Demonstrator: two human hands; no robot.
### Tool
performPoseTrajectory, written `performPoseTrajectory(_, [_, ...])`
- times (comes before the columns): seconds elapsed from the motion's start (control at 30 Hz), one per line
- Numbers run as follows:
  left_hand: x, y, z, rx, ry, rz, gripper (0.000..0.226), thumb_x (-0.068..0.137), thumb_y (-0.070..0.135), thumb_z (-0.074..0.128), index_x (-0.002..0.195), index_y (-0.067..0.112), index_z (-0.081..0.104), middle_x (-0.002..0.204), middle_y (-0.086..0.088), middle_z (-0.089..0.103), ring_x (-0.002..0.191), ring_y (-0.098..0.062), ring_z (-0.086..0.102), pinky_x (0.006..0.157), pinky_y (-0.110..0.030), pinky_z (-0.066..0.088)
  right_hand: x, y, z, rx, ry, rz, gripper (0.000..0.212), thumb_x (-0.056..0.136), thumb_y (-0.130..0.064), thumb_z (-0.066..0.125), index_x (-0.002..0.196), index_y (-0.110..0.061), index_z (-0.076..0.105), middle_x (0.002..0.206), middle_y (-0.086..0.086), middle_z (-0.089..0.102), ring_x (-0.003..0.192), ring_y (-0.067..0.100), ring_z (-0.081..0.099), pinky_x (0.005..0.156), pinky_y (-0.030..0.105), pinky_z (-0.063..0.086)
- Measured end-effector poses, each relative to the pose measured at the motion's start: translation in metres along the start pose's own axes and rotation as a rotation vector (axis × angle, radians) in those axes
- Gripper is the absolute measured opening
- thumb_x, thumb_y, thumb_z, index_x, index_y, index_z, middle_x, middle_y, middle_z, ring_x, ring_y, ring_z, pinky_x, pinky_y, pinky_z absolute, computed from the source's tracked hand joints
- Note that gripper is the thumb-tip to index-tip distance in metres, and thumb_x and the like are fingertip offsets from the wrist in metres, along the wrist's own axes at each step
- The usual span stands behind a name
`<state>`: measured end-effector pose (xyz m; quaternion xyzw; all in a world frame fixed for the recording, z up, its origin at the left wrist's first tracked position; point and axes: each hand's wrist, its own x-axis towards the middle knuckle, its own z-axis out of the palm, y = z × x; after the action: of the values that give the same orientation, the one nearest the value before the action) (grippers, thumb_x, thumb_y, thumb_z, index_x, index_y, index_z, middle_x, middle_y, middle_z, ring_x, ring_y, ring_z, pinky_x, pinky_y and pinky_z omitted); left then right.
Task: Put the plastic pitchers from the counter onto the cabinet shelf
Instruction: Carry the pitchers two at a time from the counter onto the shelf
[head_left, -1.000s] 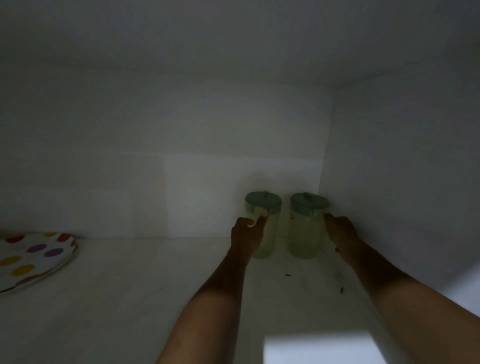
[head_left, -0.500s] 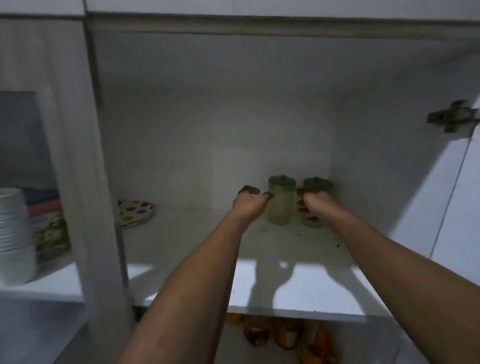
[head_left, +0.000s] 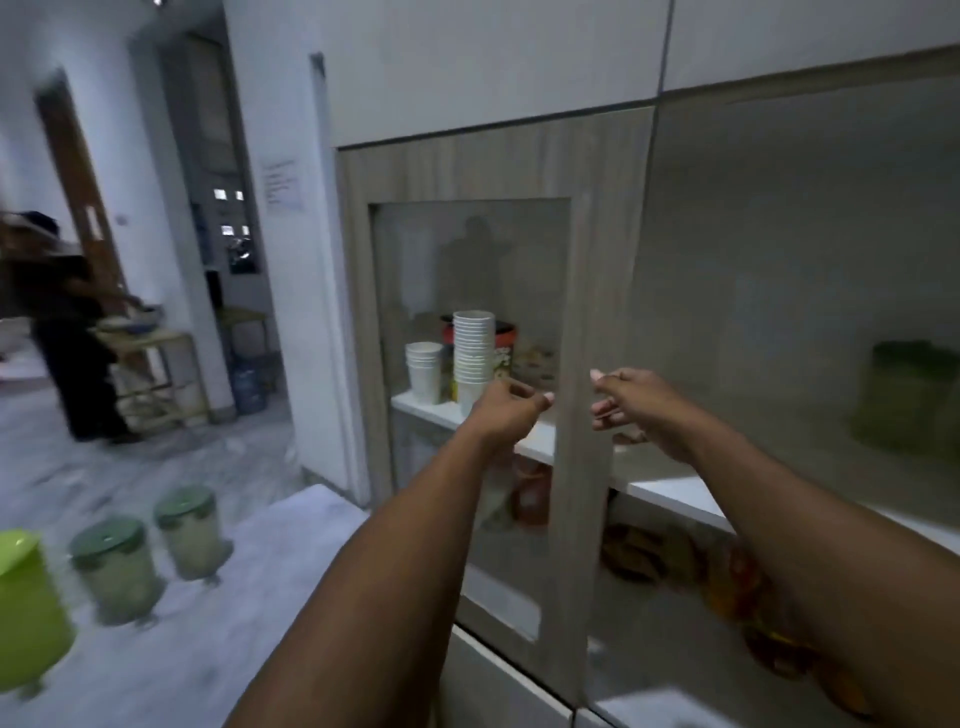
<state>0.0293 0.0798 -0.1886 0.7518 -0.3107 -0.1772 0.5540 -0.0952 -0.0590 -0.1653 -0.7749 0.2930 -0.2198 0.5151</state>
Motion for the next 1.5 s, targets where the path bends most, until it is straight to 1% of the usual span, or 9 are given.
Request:
performPoseTrajectory(0.33, [-0.067, -0.152, -0.317, 0.047, 0.431, -0.291, 0.031, 0.092, 0.039, 0.067, 0.109, 0.014, 0.060, 0.111, -0.017, 0.071, 0.083, -0.025, 0.061, 0.063, -0.033, 0.043, 0.022, -0.078, 0.348, 0.028, -0.448, -0.065, 0.035, 0.094, -0.048, 0.055, 0.104, -0.015, 0.062, 0.088, 0.005, 0.066, 0.078, 0.021, 0.068, 0.066, 0.031, 0.047])
performPoseTrajectory(0.53, [-0.095, -0.250, -0.434, 0.050, 0.631, -0.455, 0.023, 0.091, 0.036, 0.067, 0.096, 0.015, 0.061, 0.091, -0.012, 0.065, 0.071, -0.025, 0.055, 0.057, -0.029, 0.038, 0.018, -0.070, 0.503, 0.003, -0.620, 0.005, 0.041, 0.094, -0.043, 0.056, 0.114, -0.008, 0.060, 0.094, 0.007, 0.062, 0.082, 0.019, 0.061, 0.068, 0.033, 0.046])
performPoseTrajectory(0.7, [-0.084, -0.329, -0.466, 0.029, 0.669, -0.553, 0.016, 0.093, 0.029, 0.065, 0.088, 0.013, 0.060, 0.066, -0.006, 0.049, 0.055, -0.017, 0.042, 0.050, -0.026, 0.029, 0.047, -0.043, 0.586, -0.044, -0.670, 0.102, 0.042, 0.096, -0.042, 0.054, 0.121, -0.008, 0.058, 0.095, 0.005, 0.057, 0.087, 0.020, 0.054, 0.071, 0.034, 0.043])
performPoseTrajectory(0.77, [-0.070, -0.360, -0.473, 0.011, 0.692, -0.595, 0.020, 0.092, 0.030, 0.064, 0.086, 0.010, 0.066, 0.064, -0.019, 0.050, 0.056, -0.021, 0.051, 0.052, -0.028, 0.026, 0.067, -0.029, 0.618, -0.069, -0.670, 0.142, 0.047, 0.095, -0.047, 0.054, 0.124, -0.010, 0.057, 0.108, 0.005, 0.060, 0.097, 0.020, 0.057, 0.075, 0.035, 0.046])
performPoseTrajectory(0.87, [-0.048, -0.403, -0.477, -0.062, 0.710, -0.692, 0.034, 0.093, 0.039, 0.062, 0.083, 0.007, 0.067, 0.092, -0.025, 0.065, 0.077, -0.031, 0.064, 0.064, -0.028, 0.038, 0.098, -0.004, 0.661, -0.095, -0.684, 0.224, 0.051, 0.095, -0.049, 0.054, 0.130, -0.012, 0.054, 0.129, 0.008, 0.057, 0.115, 0.026, 0.054, 0.085, 0.039, 0.048])
performPoseTrajectory(1.0, [-0.014, -0.457, -0.485, -0.110, 0.711, -0.855, 0.071, 0.092, 0.057, 0.056, 0.130, -0.004, 0.059, 0.134, -0.022, 0.060, 0.116, -0.039, 0.060, 0.097, -0.042, 0.050, 0.137, 0.030, 0.714, -0.129, -0.735, 0.328, 0.057, 0.095, -0.046, 0.055, 0.138, -0.008, 0.049, 0.137, 0.010, 0.052, 0.123, 0.030, 0.050, 0.093, 0.045, 0.045])
performPoseTrajectory(1.17, [0.022, -0.494, -0.490, -0.206, 0.669, -0.918, 0.062, 0.095, 0.057, 0.052, 0.124, 0.003, 0.063, 0.122, -0.017, 0.064, 0.110, -0.035, 0.062, 0.079, -0.032, 0.042, 0.171, 0.054, 0.758, -0.160, -0.769, 0.398, 0.041, 0.093, -0.048, 0.058, 0.109, -0.010, 0.056, 0.136, 0.023, 0.056, 0.120, 0.038, 0.056, 0.104, 0.054, 0.046])
performPoseTrajectory(1.37, [0.036, -0.508, -0.491, -0.335, 0.666, -0.902, 0.037, 0.094, 0.045, 0.063, 0.111, 0.012, 0.070, 0.110, -0.009, 0.070, 0.082, -0.014, 0.064, 0.065, -0.023, 0.048, 0.185, 0.072, 0.794, -0.059, -0.843, 0.498, 0.076, 0.078, -0.066, 0.066, 0.133, -0.013, 0.058, 0.129, 0.008, 0.061, 0.112, 0.027, 0.058, 0.090, 0.045, 0.050])
performPoseTrajectory(1.5, [0.035, -0.507, -0.493, -0.330, 0.706, -0.870, 0.030, 0.095, 0.041, 0.062, 0.096, 0.013, 0.073, 0.103, -0.011, 0.074, 0.081, -0.019, 0.066, 0.064, -0.023, 0.046, 0.183, 0.070, 0.805, -0.007, -0.818, 0.462, 0.054, 0.083, -0.061, 0.063, 0.113, -0.016, 0.069, 0.118, 0.006, 0.070, 0.108, 0.027, 0.062, 0.094, 0.049, 0.051])
